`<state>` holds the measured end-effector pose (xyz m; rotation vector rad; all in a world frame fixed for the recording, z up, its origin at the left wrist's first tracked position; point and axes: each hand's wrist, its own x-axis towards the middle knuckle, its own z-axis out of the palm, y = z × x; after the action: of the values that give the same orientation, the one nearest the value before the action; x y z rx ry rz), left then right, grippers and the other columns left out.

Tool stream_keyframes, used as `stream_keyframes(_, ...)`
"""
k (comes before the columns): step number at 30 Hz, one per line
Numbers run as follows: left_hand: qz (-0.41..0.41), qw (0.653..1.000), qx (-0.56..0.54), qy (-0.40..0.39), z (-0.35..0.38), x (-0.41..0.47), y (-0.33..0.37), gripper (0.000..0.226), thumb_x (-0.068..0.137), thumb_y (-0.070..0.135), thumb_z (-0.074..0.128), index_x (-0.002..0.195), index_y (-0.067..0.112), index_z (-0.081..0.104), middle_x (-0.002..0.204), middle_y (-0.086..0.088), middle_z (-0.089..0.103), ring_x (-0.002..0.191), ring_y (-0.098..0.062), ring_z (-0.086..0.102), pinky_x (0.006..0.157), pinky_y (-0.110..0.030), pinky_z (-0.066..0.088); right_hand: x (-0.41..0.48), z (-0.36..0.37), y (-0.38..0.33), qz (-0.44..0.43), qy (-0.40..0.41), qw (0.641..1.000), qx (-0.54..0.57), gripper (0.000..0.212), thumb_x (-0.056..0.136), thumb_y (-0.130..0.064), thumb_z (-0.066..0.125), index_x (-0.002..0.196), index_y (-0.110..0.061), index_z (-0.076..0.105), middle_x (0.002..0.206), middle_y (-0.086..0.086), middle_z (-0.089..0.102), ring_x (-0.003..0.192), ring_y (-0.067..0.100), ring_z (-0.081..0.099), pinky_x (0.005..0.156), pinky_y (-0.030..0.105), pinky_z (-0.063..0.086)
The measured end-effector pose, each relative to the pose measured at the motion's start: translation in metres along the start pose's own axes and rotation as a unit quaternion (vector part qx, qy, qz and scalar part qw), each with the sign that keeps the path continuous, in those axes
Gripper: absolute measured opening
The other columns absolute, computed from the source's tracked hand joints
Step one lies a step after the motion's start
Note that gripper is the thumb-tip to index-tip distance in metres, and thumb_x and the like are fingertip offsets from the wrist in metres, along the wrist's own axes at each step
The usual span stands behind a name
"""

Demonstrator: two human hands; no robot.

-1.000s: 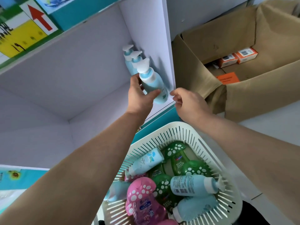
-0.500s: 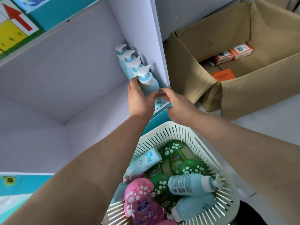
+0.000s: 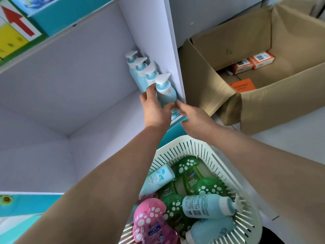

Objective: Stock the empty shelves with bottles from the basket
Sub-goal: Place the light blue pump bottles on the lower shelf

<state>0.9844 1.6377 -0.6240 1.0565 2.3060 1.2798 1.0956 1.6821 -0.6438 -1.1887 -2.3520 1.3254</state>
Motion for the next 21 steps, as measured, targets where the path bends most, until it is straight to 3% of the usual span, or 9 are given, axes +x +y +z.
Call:
stream_keyframes(5,-0.007,1.0,0.018,-0.001,-0.005,0.001,-0.006,0.06,0.079,0.009,0.074,0.129,0.013,0.04,0.128,-0.004,0.041,0.108,-0.016,0.048,0.105,-0.03,0.041,0.0,0.001,-0.004,-0.009,-0.005,1.0,-0.005,0.069,0.088,0.001,0.045,0.149,-0.026,0.027,0.139,0.006,0.05,0.128,0.023,0.047,0.106,0.038,0.04)
stream_keyframes(10,-0.019,0.998,0.056,-0.013,0.0,0.003,0.0,0.059,0.082,0.01,0.072,0.13,0.014,0.038,0.132,-0.007,0.04,0.115,-0.025,0.051,0.101,-0.027,0.039,0.003,0.002,-0.007,-0.002,-0.017,1.0,0.002,0.07,0.085,0.001,0.044,0.148,-0.023,0.027,0.137,0.008,0.052,0.125,0.025,0.05,0.102,0.042,0.044)
stream_keyframes(16,-0.014,0.998,0.053,-0.008,0.001,0.002,-0.007,0.06,0.08,0.014,0.075,0.13,0.013,0.04,0.131,-0.006,0.044,0.114,-0.021,0.052,0.101,-0.027,0.041,-0.002,0.001,-0.005,-0.008,-0.038,0.999,-0.022,0.074,0.089,0.0,0.045,0.152,-0.025,0.014,0.144,0.005,0.044,0.132,0.021,0.043,0.105,0.039,0.041)
stream_keyframes(21,-0.015,0.999,0.033,-0.009,-0.008,-0.005,-0.011,0.077,0.076,0.021,0.08,0.138,0.015,0.034,0.136,-0.003,0.044,0.113,-0.011,0.048,0.102,-0.031,0.045,-0.018,-0.011,-0.003,-0.044,0.049,0.994,-0.089,0.051,0.09,-0.004,0.047,0.138,-0.022,0.047,0.128,0.004,0.056,0.117,0.02,0.052,0.094,0.031,0.043)
